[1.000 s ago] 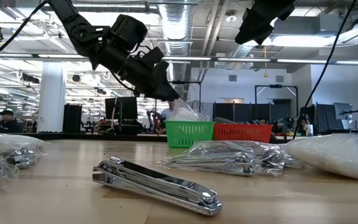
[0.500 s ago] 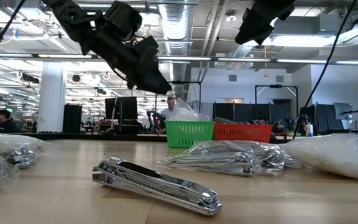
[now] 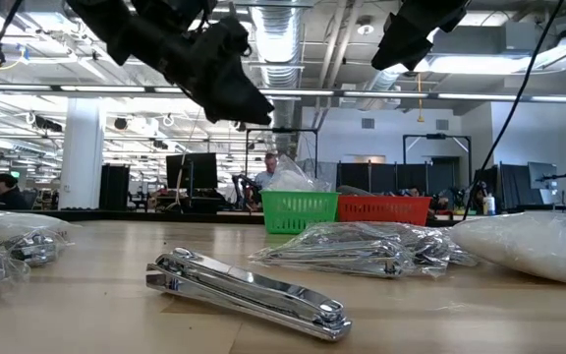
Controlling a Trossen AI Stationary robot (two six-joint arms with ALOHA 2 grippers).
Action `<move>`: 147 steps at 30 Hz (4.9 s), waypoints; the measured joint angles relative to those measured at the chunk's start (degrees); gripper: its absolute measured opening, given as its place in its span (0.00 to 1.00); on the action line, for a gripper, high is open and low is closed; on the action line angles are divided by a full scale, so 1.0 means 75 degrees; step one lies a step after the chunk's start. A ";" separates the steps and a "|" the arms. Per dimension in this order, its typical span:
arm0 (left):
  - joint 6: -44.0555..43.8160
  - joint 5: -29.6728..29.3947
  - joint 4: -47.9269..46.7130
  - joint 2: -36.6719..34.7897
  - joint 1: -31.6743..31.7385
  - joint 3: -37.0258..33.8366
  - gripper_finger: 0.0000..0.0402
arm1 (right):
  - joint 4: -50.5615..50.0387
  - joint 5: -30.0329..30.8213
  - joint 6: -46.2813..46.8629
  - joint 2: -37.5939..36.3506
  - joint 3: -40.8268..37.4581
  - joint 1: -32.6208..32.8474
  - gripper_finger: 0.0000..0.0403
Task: Pick & Place Travel size toiletries
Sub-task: Put the nail cutter into the left red bin
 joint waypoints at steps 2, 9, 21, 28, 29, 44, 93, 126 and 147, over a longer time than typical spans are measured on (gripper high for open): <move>0.0002 0.0242 -0.0006 0.0000 -0.0221 0.0000 0.44 | -0.0002 0.0000 0.0000 0.0000 0.0001 0.0000 0.32; 0.0003 0.0684 -0.0026 0.0000 -0.1069 0.0000 0.44 | -0.0002 0.0000 0.0003 0.0000 0.0001 0.0000 0.32; 0.0021 0.0703 -0.0097 0.0003 -0.2297 0.0000 0.44 | -0.0002 0.0000 0.0006 0.0000 0.0001 0.0000 0.32; 0.0006 0.0715 -0.0455 0.0006 -0.3001 -0.0068 0.44 | 0.0001 -0.0001 0.0007 0.0000 0.0001 0.0002 0.32; 0.0004 0.0719 -0.0452 0.0006 -0.3099 -0.0140 0.44 | 0.0001 0.0000 0.0013 0.0000 0.0000 0.0000 0.32; -0.0549 0.0690 -0.0400 0.0012 -0.4055 -0.1100 0.44 | 0.0129 -0.0001 0.0210 0.0000 0.0001 0.0002 0.32; -0.0656 0.0351 0.0112 0.1586 -0.4639 -0.1571 0.44 | 0.0344 -0.0002 0.0203 -0.0003 0.0001 0.0003 0.32; -0.0577 -0.0834 -0.0011 0.1405 -0.4636 -0.1609 0.11 | 0.0343 -0.0001 0.0122 -0.0003 0.0000 0.0001 0.32; -0.0542 -0.1399 0.1302 0.0825 -0.3901 -0.1600 0.06 | 0.0345 -0.0003 0.0128 -0.0003 -0.0002 0.0003 0.32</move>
